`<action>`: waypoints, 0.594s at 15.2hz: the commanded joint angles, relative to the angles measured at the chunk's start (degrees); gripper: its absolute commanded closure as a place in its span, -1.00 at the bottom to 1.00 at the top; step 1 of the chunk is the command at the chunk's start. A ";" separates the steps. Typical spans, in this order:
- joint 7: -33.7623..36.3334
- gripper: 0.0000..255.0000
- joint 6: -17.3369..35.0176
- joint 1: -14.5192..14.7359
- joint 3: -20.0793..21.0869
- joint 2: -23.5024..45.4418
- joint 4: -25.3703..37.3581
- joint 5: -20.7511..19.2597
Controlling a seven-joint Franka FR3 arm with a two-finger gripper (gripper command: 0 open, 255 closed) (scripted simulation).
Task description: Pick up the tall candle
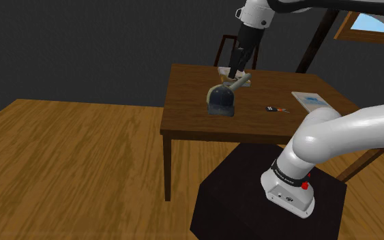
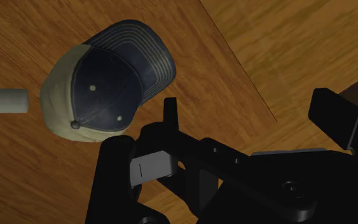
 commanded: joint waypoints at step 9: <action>-22.99 -1.00 3.66 0.68 -10.72 -1.69 -7.43 -10.68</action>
